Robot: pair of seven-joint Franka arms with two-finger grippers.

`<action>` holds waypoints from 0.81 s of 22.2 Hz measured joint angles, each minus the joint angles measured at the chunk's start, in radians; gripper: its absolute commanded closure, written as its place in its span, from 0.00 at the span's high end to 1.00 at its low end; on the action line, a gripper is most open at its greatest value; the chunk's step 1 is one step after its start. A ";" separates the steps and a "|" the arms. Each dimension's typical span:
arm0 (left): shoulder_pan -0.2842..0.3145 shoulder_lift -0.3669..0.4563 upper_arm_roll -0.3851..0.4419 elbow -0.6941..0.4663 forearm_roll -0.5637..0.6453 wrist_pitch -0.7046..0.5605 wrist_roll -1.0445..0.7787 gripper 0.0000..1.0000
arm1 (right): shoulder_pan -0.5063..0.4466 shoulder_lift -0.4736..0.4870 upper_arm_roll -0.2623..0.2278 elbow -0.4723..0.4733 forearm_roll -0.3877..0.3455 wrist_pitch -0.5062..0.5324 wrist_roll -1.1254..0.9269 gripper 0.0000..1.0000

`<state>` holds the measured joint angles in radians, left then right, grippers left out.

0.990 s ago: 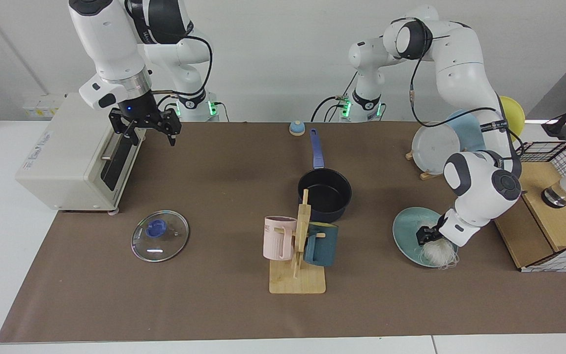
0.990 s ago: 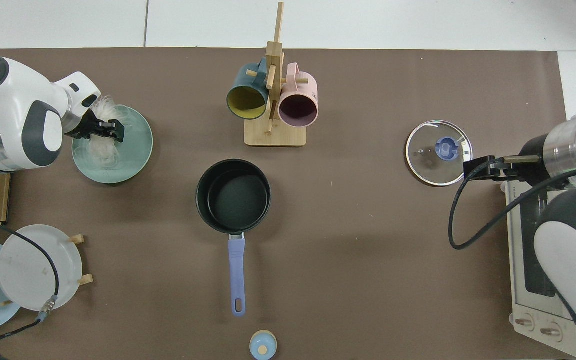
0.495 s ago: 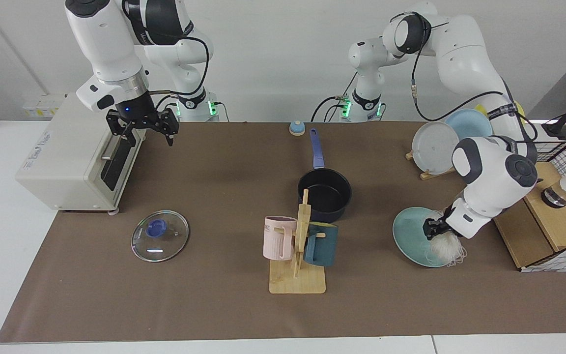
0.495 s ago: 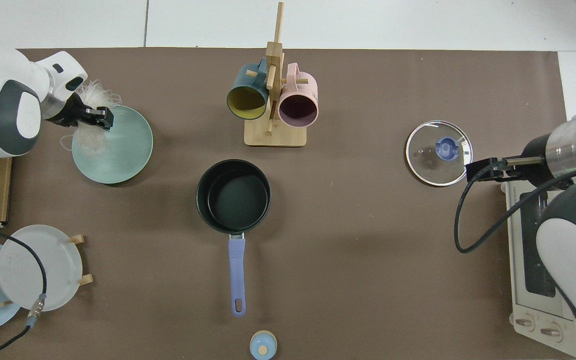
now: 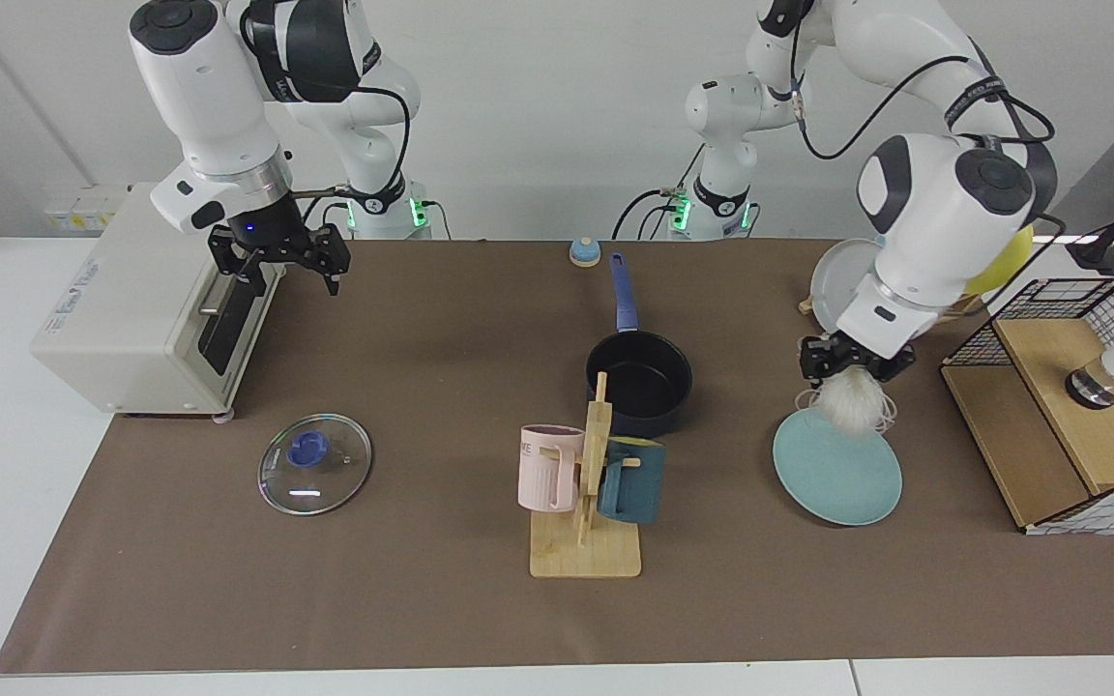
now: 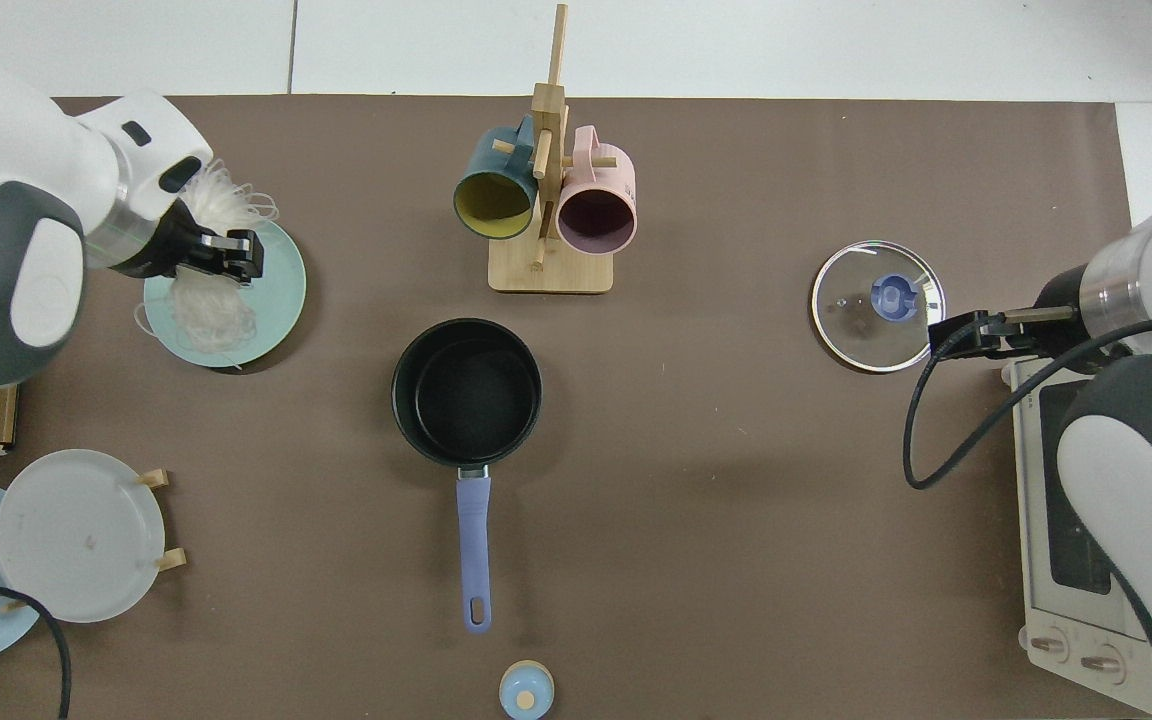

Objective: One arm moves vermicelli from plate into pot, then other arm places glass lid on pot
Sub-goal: 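Carry the vermicelli over the pot with the left gripper and release it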

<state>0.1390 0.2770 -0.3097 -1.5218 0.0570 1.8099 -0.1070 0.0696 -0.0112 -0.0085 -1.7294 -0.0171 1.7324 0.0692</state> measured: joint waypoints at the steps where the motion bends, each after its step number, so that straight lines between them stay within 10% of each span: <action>1: -0.004 -0.025 -0.017 -0.034 0.000 0.003 -0.039 0.00 | -0.001 0.004 0.000 0.000 0.000 0.004 0.000 0.99; 18: -0.215 -0.100 -0.157 -0.211 0.001 0.102 -0.656 0.00 | -0.040 0.341 -0.013 0.186 -0.031 0.217 -0.058 1.00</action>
<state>-0.0759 0.1773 -0.4671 -1.7329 0.0577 1.9115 -0.7628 0.0293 0.3300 -0.0219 -1.5430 -0.0481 1.9493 0.0113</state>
